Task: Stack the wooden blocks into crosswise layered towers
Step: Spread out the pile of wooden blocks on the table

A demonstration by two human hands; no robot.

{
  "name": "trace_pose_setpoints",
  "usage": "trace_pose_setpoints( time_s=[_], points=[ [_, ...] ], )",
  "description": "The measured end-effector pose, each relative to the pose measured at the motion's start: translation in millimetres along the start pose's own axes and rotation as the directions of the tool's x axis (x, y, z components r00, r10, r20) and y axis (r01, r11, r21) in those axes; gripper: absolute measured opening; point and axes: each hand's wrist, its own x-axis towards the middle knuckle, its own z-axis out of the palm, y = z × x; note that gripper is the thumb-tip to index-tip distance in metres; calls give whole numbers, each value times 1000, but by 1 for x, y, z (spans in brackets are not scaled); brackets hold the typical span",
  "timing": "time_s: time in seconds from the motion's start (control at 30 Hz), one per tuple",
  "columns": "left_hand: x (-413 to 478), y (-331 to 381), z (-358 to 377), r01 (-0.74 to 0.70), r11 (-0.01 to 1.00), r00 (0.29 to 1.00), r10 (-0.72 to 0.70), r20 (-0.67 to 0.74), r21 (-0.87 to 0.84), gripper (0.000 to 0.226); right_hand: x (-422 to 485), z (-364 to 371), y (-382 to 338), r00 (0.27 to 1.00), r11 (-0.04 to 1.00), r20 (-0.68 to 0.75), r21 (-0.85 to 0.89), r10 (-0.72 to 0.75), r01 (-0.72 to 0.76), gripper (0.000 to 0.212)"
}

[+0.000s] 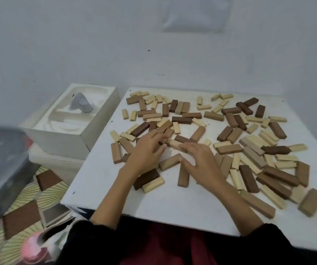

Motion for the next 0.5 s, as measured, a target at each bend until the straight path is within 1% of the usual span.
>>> trace_pose_setpoints(
  time_s=[0.03,0.07,0.13,0.2,0.23,0.33,0.43,0.5],
  points=[
    [-10,-1,3,9,1000,999,-9,-35,1,32,-5,5,-2,1000,1000,16,14,-4,4,38],
    [-18,-3,4,10,999,998,-8,-58,36,37,-9,7,-6,999,1000,33,-8,-11,11,42],
    [-37,-4,14,19,992,1000,-16,-20,125,55,-18,17,-11,997,999,82,-50,-9,13,54],
    [-42,-4,18,29,985,999,-31,9,169,69,-24,26,-10,999,997,50,-76,-15,18,59],
    [-41,-4,19,42,984,999,-47,20,175,73,-25,29,-9,1000,995,16,-93,-23,24,57],
    [-37,-1,21,50,979,998,-57,32,199,77,-25,34,-7,996,989,-78,-142,-44,33,40],
    [-30,-1,24,59,979,998,-64,21,193,79,-19,35,-2,990,984,-131,-172,-57,34,36],
    [-27,2,25,58,981,998,-62,15,184,79,-15,33,2,986,983,-153,-180,-72,44,38]
  ],
)
